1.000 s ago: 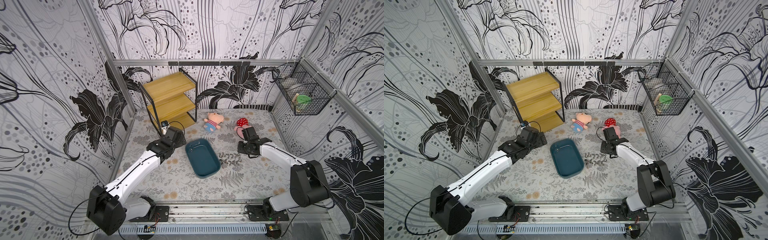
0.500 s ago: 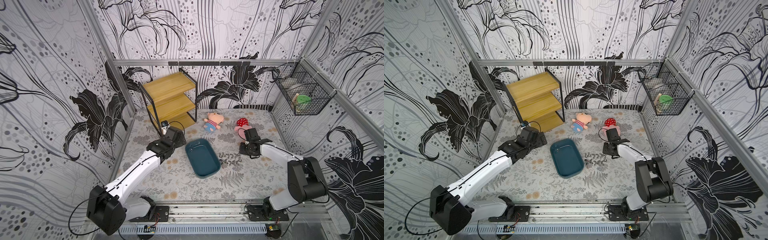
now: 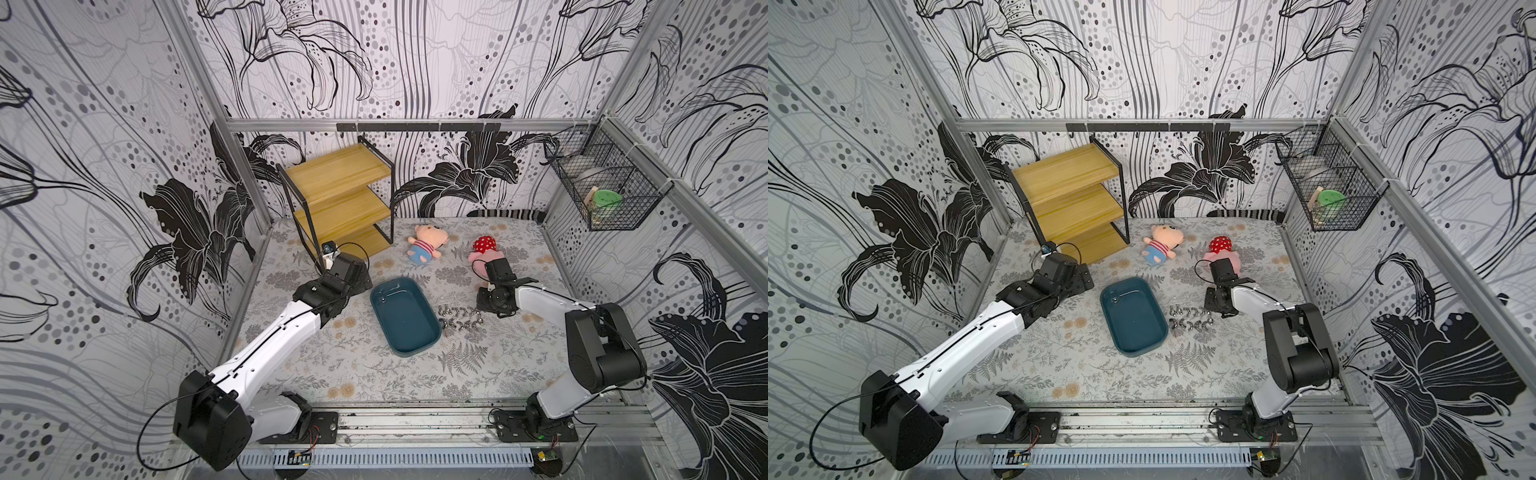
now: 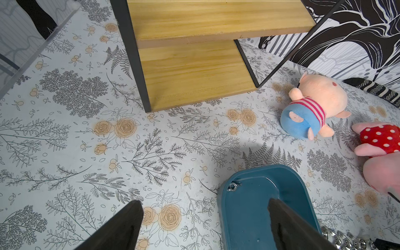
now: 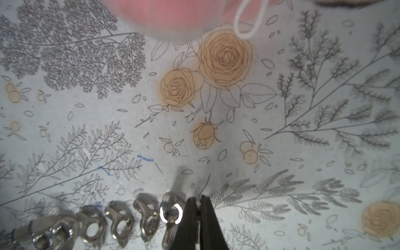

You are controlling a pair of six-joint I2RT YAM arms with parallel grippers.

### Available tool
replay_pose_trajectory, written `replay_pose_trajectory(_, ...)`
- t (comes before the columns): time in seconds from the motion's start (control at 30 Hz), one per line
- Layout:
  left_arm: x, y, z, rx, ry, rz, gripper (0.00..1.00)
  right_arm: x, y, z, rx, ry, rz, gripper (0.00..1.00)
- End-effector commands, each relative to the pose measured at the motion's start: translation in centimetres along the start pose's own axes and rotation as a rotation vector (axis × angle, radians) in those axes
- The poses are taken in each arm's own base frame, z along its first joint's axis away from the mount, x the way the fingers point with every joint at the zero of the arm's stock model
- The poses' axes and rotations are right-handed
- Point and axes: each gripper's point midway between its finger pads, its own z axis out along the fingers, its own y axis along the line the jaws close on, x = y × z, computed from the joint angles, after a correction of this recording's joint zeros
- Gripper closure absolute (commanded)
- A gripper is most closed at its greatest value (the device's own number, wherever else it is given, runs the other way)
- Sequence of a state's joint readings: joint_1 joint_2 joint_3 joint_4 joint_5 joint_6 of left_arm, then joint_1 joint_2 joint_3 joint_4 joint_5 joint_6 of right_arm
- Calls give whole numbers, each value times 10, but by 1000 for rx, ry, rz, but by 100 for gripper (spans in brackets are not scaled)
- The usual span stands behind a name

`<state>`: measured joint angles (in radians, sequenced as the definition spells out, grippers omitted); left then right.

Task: Take out the wing nut from the storage box
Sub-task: Place the wing nut at the center of the board.

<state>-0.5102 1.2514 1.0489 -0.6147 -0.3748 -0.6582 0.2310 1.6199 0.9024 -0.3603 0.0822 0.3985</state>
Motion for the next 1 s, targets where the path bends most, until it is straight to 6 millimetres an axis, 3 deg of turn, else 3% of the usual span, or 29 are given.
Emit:
replay_pose_trajectory(0.0, -7, 0, -6, 4, -30, -12, 5, 4, -5, 6, 11, 16, -7, 99)
replay_pose_trajectory(0.13, -7, 0, -6, 3, -30, -12, 5, 5, -5, 8, 13, 23, -8, 97)
replay_pose_trajectory(0.37, -8, -1, -7, 6, -33, -14, 5, 7, -6, 9, 19, 35, -8, 84)
replay_pose_trajectory(0.57, -10, -2, -8, 8, -35, -13, 5, 2, -5, 5, 17, 25, -5, 82)
replay_pose_trajectory(0.8, -12, -4, -8, 10, -38, -13, 5, -24, 4, -27, -13, -49, -10, 80)
replay_pose_trajectory(0.97, -12, -6, -6, 16, -33, -15, 5, -36, 36, -56, -69, -102, -66, 78)
